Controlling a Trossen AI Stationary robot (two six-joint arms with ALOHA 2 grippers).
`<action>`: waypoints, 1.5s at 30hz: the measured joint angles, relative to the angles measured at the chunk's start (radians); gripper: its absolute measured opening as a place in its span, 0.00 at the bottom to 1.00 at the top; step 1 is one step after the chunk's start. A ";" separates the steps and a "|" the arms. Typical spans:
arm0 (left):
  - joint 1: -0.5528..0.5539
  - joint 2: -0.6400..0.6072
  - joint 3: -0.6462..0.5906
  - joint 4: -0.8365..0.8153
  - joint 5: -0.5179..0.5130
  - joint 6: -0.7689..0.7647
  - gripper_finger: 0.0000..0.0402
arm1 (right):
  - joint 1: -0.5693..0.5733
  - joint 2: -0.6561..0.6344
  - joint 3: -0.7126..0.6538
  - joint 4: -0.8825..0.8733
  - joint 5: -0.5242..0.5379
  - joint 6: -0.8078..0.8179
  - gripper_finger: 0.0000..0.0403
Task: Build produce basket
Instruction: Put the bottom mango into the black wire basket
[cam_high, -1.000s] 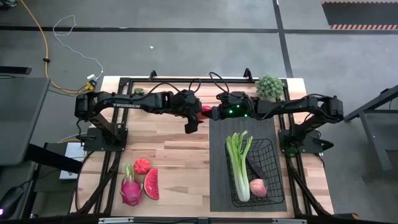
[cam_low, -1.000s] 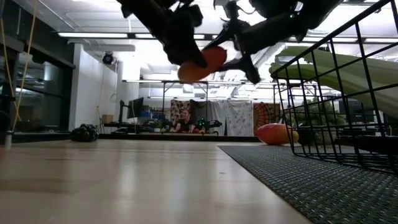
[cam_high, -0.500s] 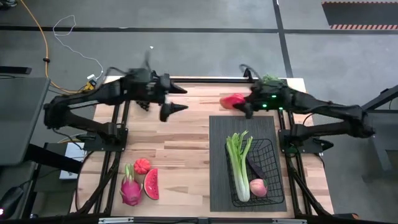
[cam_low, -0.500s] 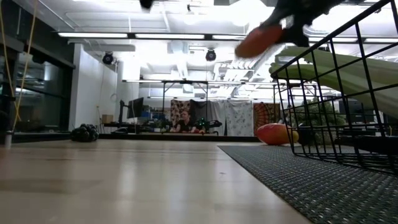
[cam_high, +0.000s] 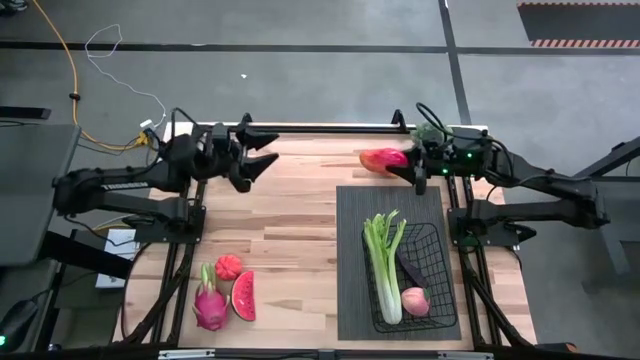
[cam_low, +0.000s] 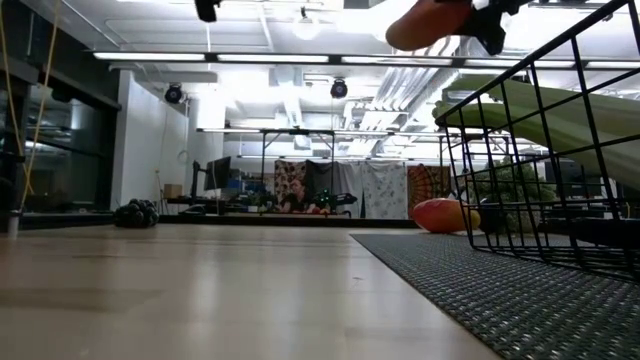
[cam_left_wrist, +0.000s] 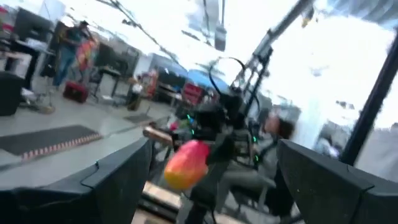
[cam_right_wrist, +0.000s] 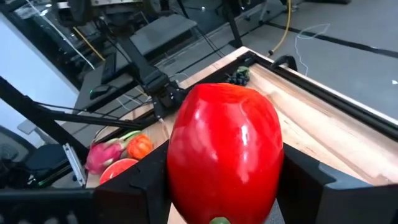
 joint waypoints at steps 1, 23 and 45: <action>0.001 -0.011 -0.011 0.016 -0.002 -0.002 0.84 | 0.000 0.000 0.000 0.007 -0.001 -0.005 0.51; 0.001 -0.052 -0.013 0.010 0.006 0.141 0.84 | 0.000 -0.001 0.000 0.106 -0.131 -0.015 0.51; 0.000 -0.052 -0.013 0.010 0.003 0.141 0.84 | 0.304 0.214 0.437 -0.833 -0.272 0.371 0.51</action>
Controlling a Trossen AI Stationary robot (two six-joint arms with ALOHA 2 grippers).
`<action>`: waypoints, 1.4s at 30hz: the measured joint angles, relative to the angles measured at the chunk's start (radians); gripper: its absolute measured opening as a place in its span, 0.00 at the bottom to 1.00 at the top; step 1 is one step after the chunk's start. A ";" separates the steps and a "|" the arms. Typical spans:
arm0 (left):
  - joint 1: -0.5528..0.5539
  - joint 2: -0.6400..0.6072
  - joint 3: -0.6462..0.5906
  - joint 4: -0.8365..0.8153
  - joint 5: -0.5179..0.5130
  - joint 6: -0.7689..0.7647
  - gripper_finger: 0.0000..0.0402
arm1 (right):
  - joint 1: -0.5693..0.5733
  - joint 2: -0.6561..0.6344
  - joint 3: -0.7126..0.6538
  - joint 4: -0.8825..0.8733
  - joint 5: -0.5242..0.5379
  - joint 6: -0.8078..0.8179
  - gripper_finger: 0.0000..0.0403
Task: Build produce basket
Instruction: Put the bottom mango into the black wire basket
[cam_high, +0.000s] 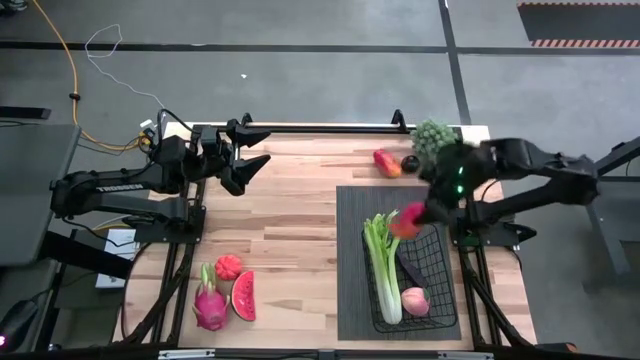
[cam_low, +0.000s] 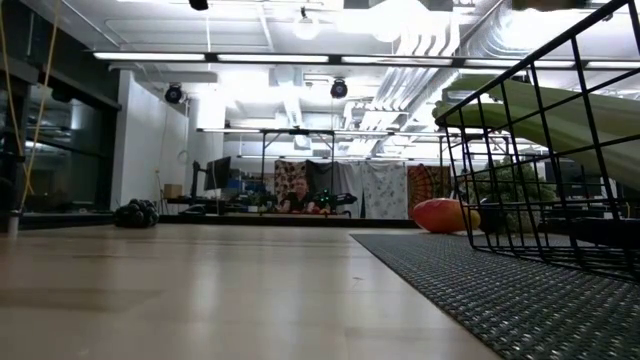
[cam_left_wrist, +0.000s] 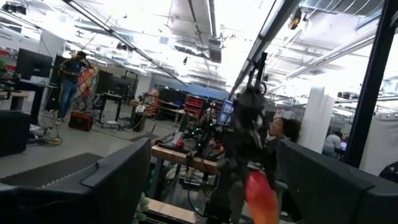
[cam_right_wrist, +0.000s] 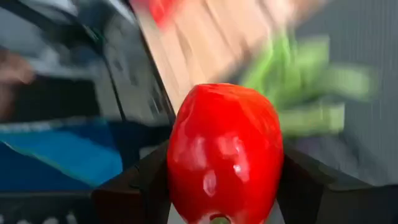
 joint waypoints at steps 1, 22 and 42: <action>0.000 0.000 0.000 0.000 0.000 0.000 0.84 | 0.037 0.003 -0.014 -0.030 -0.002 0.042 0.51; 0.000 0.000 0.000 0.000 -0.038 0.043 0.84 | 0.324 0.002 -0.496 0.141 0.188 0.584 0.52; 0.000 0.000 0.000 0.000 -0.042 0.026 0.84 | 0.324 0.002 -0.506 0.174 0.208 0.585 0.62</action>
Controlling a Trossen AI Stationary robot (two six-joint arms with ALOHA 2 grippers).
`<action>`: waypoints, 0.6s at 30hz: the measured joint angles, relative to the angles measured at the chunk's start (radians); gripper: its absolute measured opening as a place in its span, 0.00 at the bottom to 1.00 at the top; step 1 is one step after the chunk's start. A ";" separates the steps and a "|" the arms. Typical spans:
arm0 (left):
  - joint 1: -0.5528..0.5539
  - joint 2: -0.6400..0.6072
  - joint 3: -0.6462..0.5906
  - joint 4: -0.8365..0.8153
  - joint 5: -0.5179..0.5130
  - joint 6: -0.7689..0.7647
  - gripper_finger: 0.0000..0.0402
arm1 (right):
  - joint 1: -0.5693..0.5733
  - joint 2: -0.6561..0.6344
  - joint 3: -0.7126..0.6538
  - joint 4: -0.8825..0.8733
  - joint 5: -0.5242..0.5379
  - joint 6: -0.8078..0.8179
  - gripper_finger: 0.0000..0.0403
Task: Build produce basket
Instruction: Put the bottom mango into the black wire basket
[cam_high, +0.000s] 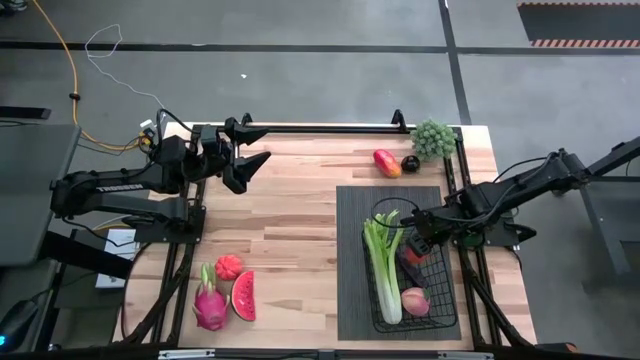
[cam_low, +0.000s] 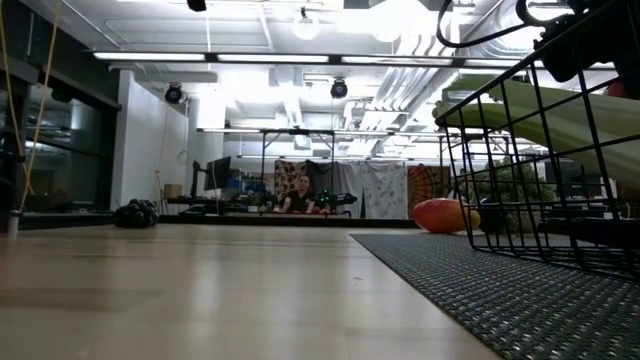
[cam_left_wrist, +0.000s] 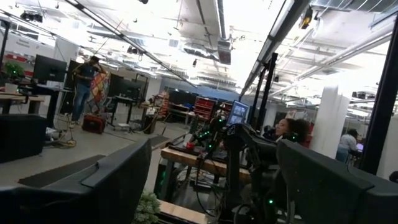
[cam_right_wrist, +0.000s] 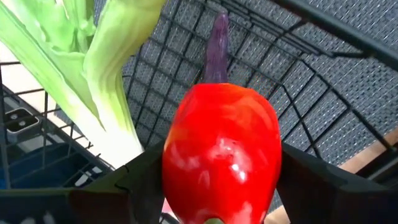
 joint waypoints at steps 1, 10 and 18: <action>0.000 0.000 0.000 0.000 0.000 0.000 0.84 | 0.000 0.000 0.000 0.000 -0.003 0.000 0.62; 0.000 0.000 0.000 0.000 0.001 -0.001 0.84 | 0.000 0.000 0.000 0.000 0.016 -0.012 0.62; 0.000 0.000 0.000 0.000 0.001 0.000 0.84 | 0.000 0.000 0.000 0.000 0.012 -0.027 0.64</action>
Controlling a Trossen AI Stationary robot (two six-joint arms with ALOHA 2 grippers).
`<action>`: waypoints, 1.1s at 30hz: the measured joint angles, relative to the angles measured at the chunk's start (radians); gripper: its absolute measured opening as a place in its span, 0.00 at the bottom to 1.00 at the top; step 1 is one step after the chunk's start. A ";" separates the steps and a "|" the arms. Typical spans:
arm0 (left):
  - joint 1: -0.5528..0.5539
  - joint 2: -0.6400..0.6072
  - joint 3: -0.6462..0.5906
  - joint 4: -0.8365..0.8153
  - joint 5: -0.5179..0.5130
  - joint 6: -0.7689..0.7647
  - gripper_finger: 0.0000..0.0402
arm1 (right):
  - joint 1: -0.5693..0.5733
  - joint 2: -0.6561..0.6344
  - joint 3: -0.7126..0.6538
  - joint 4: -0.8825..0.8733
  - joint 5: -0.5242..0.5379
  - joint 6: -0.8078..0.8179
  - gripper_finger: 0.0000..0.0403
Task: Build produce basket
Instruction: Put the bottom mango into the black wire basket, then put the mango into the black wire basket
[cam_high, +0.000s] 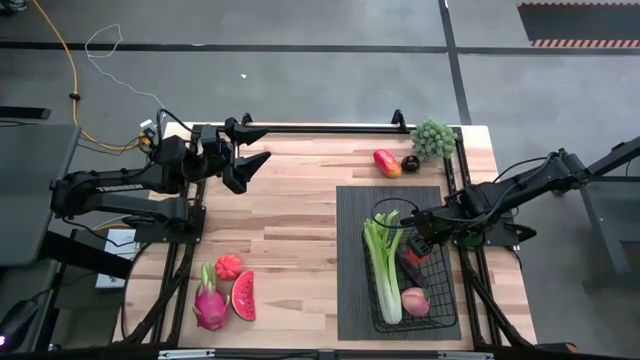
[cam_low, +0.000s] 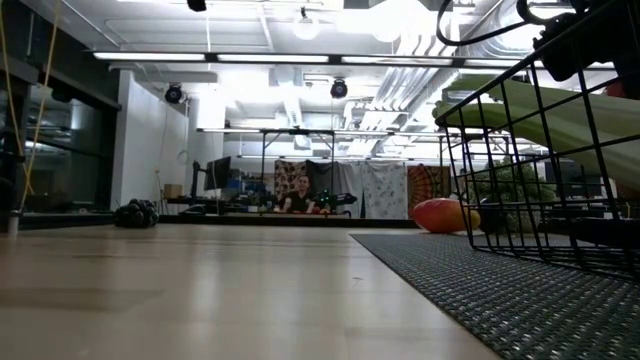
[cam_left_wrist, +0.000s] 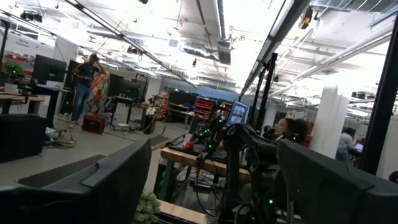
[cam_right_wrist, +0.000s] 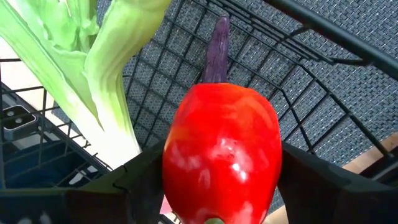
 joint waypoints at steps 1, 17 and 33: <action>0.000 0.000 0.000 0.000 0.000 0.000 0.84 | 0.000 0.000 0.000 0.000 0.000 0.000 0.66; 0.000 0.000 0.000 0.000 0.000 0.016 0.84 | -0.003 -0.010 0.107 -0.051 0.005 -0.077 0.87; 0.000 0.000 0.000 -0.005 0.000 0.016 0.84 | -0.096 -0.051 0.339 0.097 0.313 -0.666 0.87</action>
